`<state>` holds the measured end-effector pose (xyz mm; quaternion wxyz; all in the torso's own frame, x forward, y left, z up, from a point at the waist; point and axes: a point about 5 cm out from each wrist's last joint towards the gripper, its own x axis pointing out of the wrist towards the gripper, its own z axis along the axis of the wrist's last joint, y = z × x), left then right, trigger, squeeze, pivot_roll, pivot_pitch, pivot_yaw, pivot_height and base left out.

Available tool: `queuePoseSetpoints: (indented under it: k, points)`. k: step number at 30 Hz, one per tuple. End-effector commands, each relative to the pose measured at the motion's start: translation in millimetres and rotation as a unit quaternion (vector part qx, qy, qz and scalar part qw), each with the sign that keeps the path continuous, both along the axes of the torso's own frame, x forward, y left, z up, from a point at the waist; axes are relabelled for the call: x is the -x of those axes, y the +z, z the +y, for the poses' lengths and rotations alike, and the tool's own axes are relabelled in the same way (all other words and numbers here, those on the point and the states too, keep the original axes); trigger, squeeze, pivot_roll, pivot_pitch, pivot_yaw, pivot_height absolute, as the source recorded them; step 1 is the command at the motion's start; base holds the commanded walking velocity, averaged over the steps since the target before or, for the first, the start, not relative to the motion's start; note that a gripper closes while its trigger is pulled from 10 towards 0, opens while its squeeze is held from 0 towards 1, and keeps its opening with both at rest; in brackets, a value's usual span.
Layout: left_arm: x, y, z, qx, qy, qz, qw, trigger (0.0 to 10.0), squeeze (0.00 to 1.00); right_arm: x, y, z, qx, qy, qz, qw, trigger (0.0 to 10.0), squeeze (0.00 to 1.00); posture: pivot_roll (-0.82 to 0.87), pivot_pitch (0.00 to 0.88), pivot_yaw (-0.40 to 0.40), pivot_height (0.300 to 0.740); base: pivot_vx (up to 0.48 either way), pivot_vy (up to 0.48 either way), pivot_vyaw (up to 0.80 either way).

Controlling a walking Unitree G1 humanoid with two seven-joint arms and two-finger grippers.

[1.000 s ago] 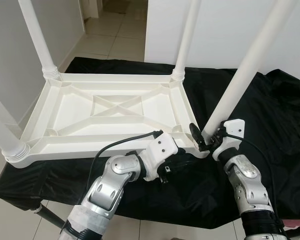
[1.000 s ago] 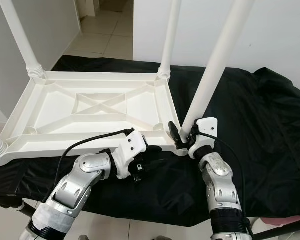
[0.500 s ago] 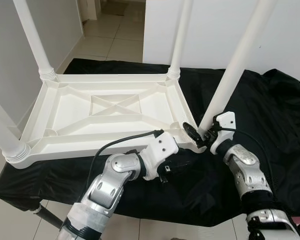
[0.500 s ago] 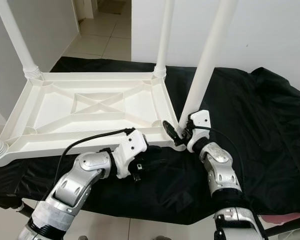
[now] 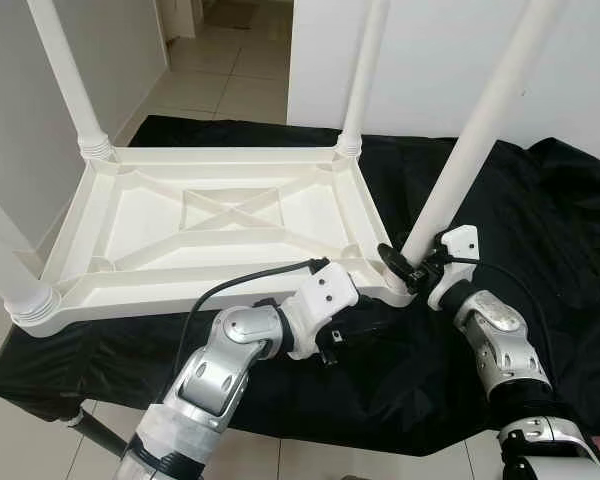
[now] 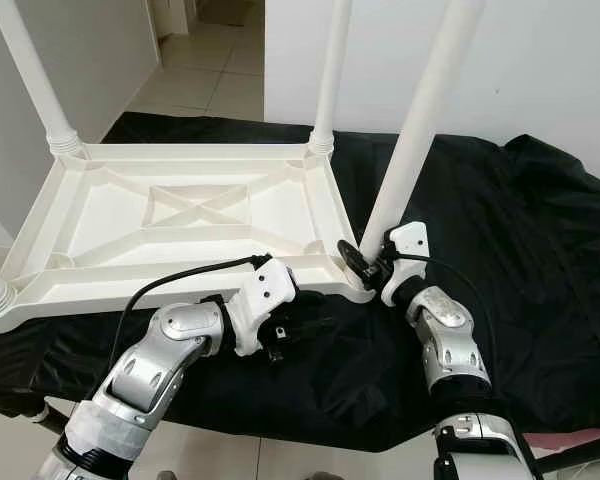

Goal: Building children table

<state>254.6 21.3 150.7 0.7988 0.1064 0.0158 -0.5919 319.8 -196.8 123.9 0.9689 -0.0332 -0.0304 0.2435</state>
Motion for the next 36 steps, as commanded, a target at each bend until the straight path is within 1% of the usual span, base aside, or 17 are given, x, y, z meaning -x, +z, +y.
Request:
queuePoseSetpoints:
  k: [1, 5, 8, 10, 12, 13, 15, 16, 17, 20, 21, 22, 23, 29, 30, 31, 36]
  points:
    - [-3.5, 0.0, -1.1, 0.0, 0.021, 0.002, 1.0, 10.0, 0.0, 5.4, -12.5, 0.8, -0.007, -0.009, 0.026, 1.0, 10.0, 0.0, -0.07, 0.0, -0.031, 0.74, 0.0, 0.0, 0.0]
    - [-3.8, 0.5, -0.7, 0.003, 0.023, 0.003, 1.0, 10.0, 0.0, 9.5, -9.7, 6.0, -0.015, -0.074, 0.014, 0.997, 10.0, 0.0, -0.08, 0.0, -0.031, 0.74, 0.0, 0.0, 0.0]
    - [-4.0, 0.8, -0.6, 0.004, 0.024, 0.003, 1.0, 10.0, 0.0, 11.2, -8.4, 8.8, -0.022, -0.097, 0.011, 0.995, 10.0, 0.0, -0.08, 0.0, -0.031, 0.74, 0.0, 0.0, 0.0]
    - [-3.8, 1.2, 0.2, 0.005, 0.025, 0.003, 1.0, 10.0, 0.0, 16.0, -7.5, 17.5, -0.038, -0.155, 0.015, 0.987, 10.0, 0.0, -0.08, 0.0, -0.034, 0.74, 0.0, 0.0, 0.0]
    - [-3.3, 1.0, 0.3, 0.005, 0.026, 0.004, 1.0, 10.0, 0.0, 21.1, -10.0, 24.8, -0.057, -0.228, 0.026, 0.972, 10.0, 0.0, -0.08, 0.0, -0.036, 0.74, 0.0, 0.0, 0.0]
    - [-3.3, 1.0, 0.3, 0.005, 0.026, 0.004, 1.0, 10.0, 0.0, 21.1, -10.0, 24.8, -0.057, -0.228, 0.026, 0.972, 10.0, 0.0, -0.08, 0.0, -0.036, 0.74, 0.0, 0.0, 0.0]
    - [-3.0, 0.3, -0.1, 0.005, 0.027, 0.005, 1.0, 10.0, 0.0, 25.9, -13.0, 37.7, -0.078, -0.289, 0.036, 0.953, 10.0, 0.0, -0.08, 0.0, -0.041, 0.74, 0.0, 0.0, 0.0]
    - [-3.0, 0.3, -0.1, 0.005, 0.027, 0.005, 1.0, 10.0, 0.0, 25.9, -13.0, 37.7, -0.078, -0.289, 0.036, 0.953, 10.0, 0.0, -0.08, 0.0, -0.041, 0.74, 0.0, 0.0, 0.0]
    - [-3.1, 0.3, -0.6, 0.005, 0.028, 0.005, 1.0, 10.0, 0.0, 28.0, -13.1, 45.0, -0.098, -0.312, 0.042, 0.944, 10.0, 0.0, -0.08, 0.0, -0.041, 0.74, 0.0, 0.0, 0.0]
    - [-3.1, 0.3, -0.9, 0.006, 0.029, 0.005, 1.0, 10.0, 0.0, 29.3, -12.9, 49.6, -0.112, -0.326, 0.047, 0.937, 10.0, 0.0, -0.08, 0.0, -0.041, 0.74, 0.0, 0.0, 0.0]
    - [-3.2, 0.5, -1.0, 0.007, 0.03, 0.005, 1.0, 10.0, 0.0, 28.7, -9.3, 60.0, -0.124, -0.305, 0.045, 0.943, 10.0, 0.0, -0.08, 0.0, -0.038, 0.74, 0.0, 0.0, 0.0]
    - [-3.2, 0.5, -1.0, 0.007, 0.03, 0.005, 1.0, 10.0, 0.0, 28.7, -9.3, 60.0, -0.124, -0.305, 0.045, 0.943, 10.0, 0.0, -0.08, 0.0, -0.038, 0.74, 0.0, 0.0, 0.0]
    - [-3.0, 0.6, -1.5, 0.008, 0.03, 0.006, 1.0, 10.0, 0.0, 28.6, -4.1, 65.2, -0.127, -0.284, 0.036, 0.95, 10.0, 0.0, -0.08, 0.0, -0.035, 0.74, 0.0, 0.0, 0.0]
    - [-2.7, 0.9, -2.8, 0.008, 0.025, 0.006, 1.0, 10.0, 0.0, 31.4, 3.1, 65.1, -0.12, -0.267, 0.017, 0.956, 10.0, 0.0, -0.09, 0.0, -0.039, 0.74, 0.0, 0.0, 0.0]
    - [-3.1, 0.9, -2.7, 0.008, 0.025, 0.006, 1.0, 10.0, 0.0, 32.5, 4.0, 64.1, -0.121, -0.269, 0.017, 0.955, 10.0, 0.12, -0.09, 0.0, -0.039, 0.74, 0.0, 0.0, 0.0]
    - [-3.3, 0.8, -2.4, 0.007, 0.026, 0.006, 1.0, 10.0, 0.0, 33.6, 6.1, 62.0, -0.121, -0.268, 0.011, 0.956, 10.0, 1.0, -0.09, 0.0, -0.04, 0.74, 0.0, 0.0, 0.0]
    - [-3.3, 0.5, -2.4, 0.007, 0.027, 0.006, 1.0, 10.0, 0.0, 35.8, 10.2, 57.9, -0.118, -0.272, 0.002, 0.955, 10.0, 1.0, -0.08, 0.0, -0.043, 0.74, 0.0, 0.0, 0.0]
